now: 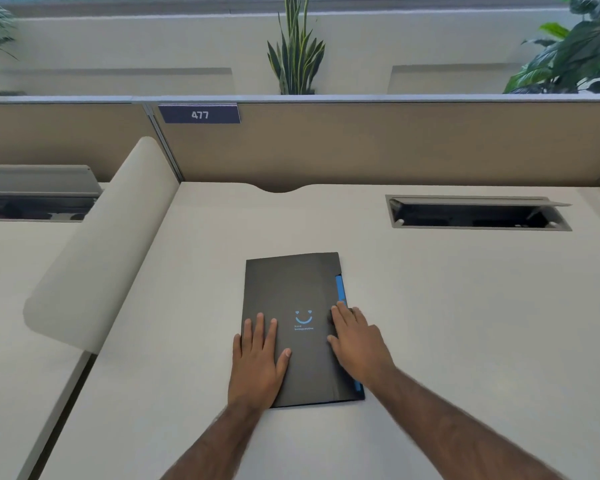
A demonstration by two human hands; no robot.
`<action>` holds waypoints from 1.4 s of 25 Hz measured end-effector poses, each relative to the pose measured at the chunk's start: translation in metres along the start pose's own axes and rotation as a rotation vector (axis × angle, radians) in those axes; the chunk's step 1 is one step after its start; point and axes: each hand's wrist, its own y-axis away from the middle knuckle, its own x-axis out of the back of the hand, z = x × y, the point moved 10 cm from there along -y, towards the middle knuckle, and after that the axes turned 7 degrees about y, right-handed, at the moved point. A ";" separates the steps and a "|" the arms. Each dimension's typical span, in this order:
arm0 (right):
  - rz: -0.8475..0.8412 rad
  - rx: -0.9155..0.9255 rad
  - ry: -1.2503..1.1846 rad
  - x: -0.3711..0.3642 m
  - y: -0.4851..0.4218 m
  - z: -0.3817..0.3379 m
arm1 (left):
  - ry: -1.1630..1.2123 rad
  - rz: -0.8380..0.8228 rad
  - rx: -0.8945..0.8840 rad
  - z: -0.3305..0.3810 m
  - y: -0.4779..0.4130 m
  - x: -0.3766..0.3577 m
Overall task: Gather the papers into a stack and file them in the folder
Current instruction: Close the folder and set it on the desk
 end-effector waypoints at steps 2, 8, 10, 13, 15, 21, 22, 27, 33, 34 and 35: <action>-0.042 -0.013 0.043 -0.009 0.000 -0.005 | -0.019 0.006 -0.001 0.000 0.000 -0.001; -0.009 -0.048 0.057 -0.026 0.005 -0.006 | -0.052 0.018 -0.005 -0.002 -0.001 -0.003; -0.006 -0.042 0.066 -0.031 0.006 -0.006 | -0.050 0.023 -0.006 -0.002 -0.001 -0.004; 0.029 -0.034 0.077 -0.031 0.007 -0.006 | -0.059 0.035 -0.014 -0.002 -0.001 -0.004; 0.030 -0.033 0.087 -0.032 0.007 -0.006 | -0.064 0.034 -0.008 -0.003 -0.001 -0.004; 0.025 -0.006 0.116 -0.034 0.006 -0.009 | -0.070 0.039 0.000 -0.002 -0.001 -0.004; 0.023 -0.006 0.117 -0.034 0.006 -0.009 | -0.073 0.028 0.003 -0.003 -0.001 -0.005; 0.001 -0.011 0.109 -0.032 0.009 -0.011 | -0.071 0.009 -0.001 0.000 0.001 -0.005; 0.014 -0.090 -0.070 -0.021 0.012 0.001 | 0.056 0.010 0.057 -0.004 0.001 0.007; 0.051 -0.162 -0.118 -0.017 0.016 0.011 | 0.084 0.045 0.119 -0.007 0.003 0.014; 0.086 -0.237 -0.138 -0.014 0.020 0.021 | 0.100 0.082 0.196 -0.012 0.006 0.020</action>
